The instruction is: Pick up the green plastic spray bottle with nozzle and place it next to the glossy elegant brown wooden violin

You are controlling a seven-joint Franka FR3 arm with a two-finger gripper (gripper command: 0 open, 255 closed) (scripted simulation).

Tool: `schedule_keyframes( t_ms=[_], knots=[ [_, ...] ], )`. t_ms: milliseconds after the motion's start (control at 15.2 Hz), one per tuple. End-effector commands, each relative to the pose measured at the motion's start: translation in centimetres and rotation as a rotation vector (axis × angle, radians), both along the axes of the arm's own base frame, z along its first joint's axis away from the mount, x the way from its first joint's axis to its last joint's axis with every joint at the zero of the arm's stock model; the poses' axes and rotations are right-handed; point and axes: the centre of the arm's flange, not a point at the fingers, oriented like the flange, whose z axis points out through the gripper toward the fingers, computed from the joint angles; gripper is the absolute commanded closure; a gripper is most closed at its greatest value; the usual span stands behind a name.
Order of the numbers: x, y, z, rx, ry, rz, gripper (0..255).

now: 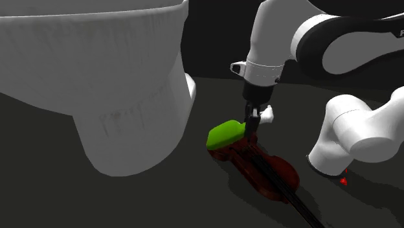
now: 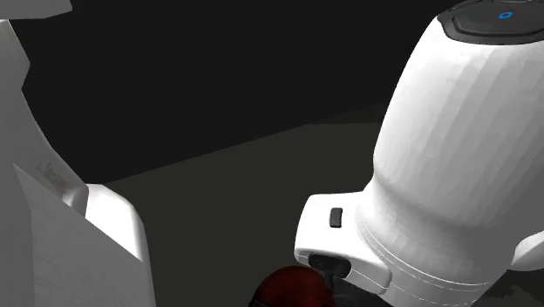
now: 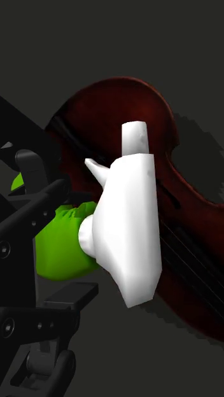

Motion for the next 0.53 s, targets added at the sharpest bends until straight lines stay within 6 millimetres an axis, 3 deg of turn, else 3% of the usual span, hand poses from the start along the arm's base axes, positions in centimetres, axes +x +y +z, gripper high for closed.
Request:
schedule_keyframes(
  t_ms=[0, 462],
  knots=[
    [-1.1, 2.2, -0.1, 0.001, 0.000, -0.001, 255],
    [-4.6, 10.7, -0.1, 0.001, 0.000, -0.001, 255]
  ],
)
